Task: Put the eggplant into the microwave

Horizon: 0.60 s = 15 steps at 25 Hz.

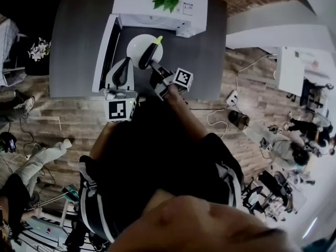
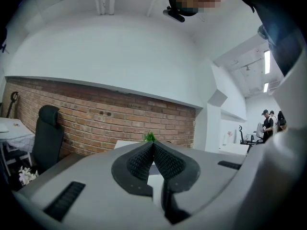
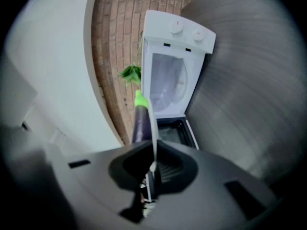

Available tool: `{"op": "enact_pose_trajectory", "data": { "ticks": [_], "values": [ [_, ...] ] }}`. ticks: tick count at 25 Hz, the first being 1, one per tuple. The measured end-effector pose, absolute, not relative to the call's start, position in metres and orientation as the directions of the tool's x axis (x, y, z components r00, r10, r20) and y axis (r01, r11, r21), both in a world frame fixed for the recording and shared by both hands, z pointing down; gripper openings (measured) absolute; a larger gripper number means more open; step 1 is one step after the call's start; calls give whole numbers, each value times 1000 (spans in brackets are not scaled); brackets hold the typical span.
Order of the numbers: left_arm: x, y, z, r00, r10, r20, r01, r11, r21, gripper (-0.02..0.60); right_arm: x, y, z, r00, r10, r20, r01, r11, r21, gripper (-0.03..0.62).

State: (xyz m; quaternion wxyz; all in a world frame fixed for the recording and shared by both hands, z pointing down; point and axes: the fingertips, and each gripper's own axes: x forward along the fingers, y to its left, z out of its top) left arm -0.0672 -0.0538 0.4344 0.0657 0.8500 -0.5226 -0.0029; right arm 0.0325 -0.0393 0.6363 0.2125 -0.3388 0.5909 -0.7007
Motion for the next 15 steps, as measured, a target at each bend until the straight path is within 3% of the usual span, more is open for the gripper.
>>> {"op": "enact_pose_trajectory", "data": {
  "ticks": [15],
  "values": [
    [-67, -68, 422, 370, -929, 25, -925, -366, 102, 35, 36, -79, 665, -724, -643, 249, -140, -216, -966, 38]
  ]
}}
